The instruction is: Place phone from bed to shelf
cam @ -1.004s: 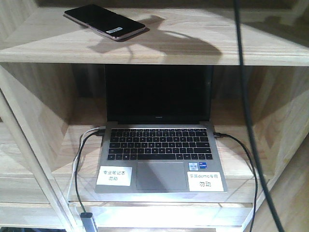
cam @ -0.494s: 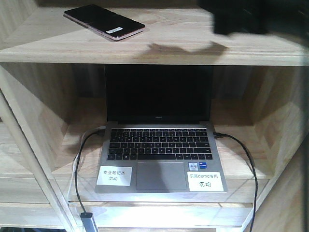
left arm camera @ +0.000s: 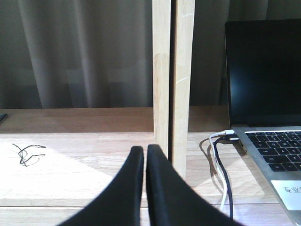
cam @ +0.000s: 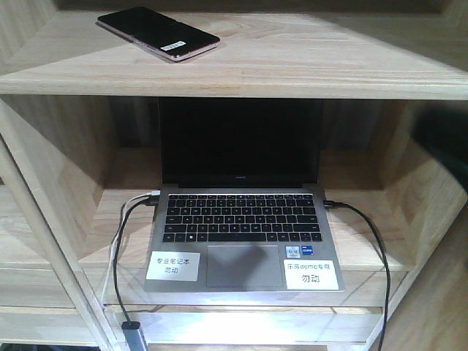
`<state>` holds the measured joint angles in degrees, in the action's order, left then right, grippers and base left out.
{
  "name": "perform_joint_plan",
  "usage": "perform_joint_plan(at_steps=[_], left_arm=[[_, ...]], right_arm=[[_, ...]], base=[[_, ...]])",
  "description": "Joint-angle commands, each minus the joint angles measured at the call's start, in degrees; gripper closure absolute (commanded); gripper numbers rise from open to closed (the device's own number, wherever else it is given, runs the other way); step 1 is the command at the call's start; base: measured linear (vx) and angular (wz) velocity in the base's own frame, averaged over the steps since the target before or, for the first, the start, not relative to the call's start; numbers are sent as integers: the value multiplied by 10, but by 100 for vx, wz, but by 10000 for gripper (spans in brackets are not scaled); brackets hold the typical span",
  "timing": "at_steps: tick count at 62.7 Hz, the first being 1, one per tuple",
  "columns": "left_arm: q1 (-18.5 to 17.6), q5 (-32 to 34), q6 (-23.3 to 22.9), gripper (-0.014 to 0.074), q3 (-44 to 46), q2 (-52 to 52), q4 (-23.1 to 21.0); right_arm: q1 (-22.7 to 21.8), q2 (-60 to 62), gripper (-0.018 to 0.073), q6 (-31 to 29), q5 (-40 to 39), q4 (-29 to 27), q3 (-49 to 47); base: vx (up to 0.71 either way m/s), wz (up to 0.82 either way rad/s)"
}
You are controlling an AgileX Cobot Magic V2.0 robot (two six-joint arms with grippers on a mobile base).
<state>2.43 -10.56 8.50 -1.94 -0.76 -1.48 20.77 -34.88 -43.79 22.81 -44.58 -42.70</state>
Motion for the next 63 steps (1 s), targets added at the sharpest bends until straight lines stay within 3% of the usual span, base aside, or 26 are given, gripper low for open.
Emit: perform_joint_plan(at_steps=[1,15,30,63], left_arm=[[-2,41,-3,595,12,-8,-5],[-2,41,-3,595,12,-8,-5],[-2,41,-3,595,12,-8,-5],[-2,41,-3,595,12,-8,-5]], right_arm=[[-3,48,565,4,-38,-16,32],[-3,157,565,5,-38,-27,138],[-3,186,565,4,-38,-26,202],[-3,186,565,4,-40,-26,211]], base=[[0,0],[0,0],[0,0],[0,0]])
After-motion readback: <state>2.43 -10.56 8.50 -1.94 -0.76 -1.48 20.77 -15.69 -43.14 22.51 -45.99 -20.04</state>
